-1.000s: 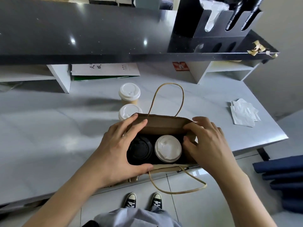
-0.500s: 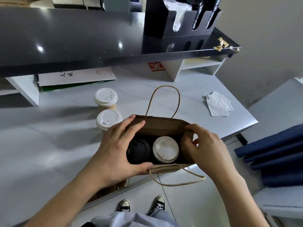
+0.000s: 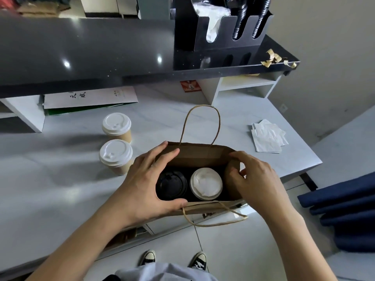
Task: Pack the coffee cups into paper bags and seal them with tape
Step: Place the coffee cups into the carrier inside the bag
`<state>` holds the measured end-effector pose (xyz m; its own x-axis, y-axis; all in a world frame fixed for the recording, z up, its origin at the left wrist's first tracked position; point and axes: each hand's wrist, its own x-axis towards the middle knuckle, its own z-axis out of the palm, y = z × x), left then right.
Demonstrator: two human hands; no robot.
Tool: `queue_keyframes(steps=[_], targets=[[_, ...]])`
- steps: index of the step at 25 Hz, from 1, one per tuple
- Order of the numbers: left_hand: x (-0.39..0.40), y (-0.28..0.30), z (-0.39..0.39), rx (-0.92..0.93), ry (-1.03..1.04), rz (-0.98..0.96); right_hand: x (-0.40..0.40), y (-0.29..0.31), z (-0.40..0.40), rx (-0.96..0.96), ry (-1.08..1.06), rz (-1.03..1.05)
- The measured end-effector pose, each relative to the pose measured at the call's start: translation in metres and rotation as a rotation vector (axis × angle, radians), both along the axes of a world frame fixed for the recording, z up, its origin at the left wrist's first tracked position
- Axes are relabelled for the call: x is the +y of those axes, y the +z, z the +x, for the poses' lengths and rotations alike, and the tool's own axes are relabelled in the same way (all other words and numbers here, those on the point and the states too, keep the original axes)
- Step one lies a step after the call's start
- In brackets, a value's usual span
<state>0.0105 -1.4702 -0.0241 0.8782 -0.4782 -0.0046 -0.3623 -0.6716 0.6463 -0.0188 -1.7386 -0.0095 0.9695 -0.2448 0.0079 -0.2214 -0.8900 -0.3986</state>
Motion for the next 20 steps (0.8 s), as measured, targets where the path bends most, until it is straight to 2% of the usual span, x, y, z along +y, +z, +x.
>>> queue_keyframes(steps=[12, 20], targets=[[-0.088, 0.000, 0.004, 0.018, 0.124, -0.014, -0.097, -0.005, 0.039, -0.024, 0.167, 0.011], [-0.125, -0.002, 0.018, 0.019, 0.120, -0.019, -0.135, -0.008, 0.051, -0.040, 0.180, 0.038]])
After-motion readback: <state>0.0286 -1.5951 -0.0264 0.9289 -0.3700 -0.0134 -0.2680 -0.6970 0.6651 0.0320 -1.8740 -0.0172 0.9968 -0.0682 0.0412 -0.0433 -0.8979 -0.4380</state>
